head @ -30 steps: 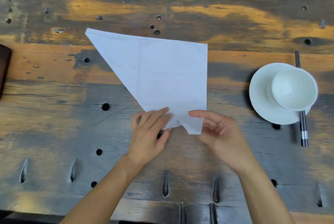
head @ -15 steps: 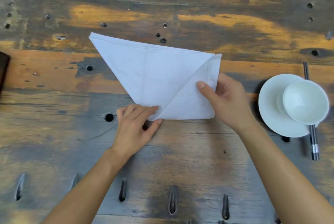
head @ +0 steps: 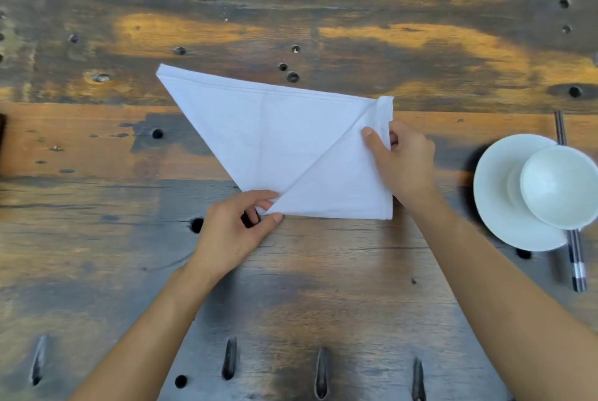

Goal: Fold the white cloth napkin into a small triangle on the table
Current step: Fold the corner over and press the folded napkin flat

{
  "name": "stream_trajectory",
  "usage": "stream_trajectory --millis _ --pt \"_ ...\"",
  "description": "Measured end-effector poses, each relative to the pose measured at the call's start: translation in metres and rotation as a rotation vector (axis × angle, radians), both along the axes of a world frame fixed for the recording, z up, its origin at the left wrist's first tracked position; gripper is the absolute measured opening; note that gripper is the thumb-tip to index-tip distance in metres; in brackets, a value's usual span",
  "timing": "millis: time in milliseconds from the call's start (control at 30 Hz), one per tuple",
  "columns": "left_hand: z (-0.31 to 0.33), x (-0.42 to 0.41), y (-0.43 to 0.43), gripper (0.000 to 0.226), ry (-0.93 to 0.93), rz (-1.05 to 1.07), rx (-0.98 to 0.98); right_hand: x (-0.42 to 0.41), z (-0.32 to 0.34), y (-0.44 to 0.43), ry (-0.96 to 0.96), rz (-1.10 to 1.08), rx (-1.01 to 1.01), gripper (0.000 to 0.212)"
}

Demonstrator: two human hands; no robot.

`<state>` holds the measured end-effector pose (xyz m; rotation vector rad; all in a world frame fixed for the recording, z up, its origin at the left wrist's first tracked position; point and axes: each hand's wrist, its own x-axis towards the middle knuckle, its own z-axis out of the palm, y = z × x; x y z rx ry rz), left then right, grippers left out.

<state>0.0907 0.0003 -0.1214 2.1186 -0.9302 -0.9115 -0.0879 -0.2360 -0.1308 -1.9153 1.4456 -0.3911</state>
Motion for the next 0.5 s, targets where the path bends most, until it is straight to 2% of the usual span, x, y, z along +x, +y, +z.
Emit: stream_trajectory --millis 133,300,400,500 --pt "0.000 0.005 -0.001 0.021 0.059 0.039 0.024 0.001 -0.001 0.000 -0.007 -0.023 -0.015 0.040" --pt "0.003 0.007 -0.008 0.004 0.023 0.031 0.082 0.006 0.000 -0.003 0.013 -0.066 0.019 0.038" --pt "0.004 0.009 -0.014 0.011 0.019 0.096 0.088 0.009 0.000 -0.006 0.049 -0.091 0.053 0.041" --pt "0.007 0.015 -0.012 0.016 0.052 0.034 0.096 0.010 0.001 -0.008 0.078 -0.099 0.067 0.040"
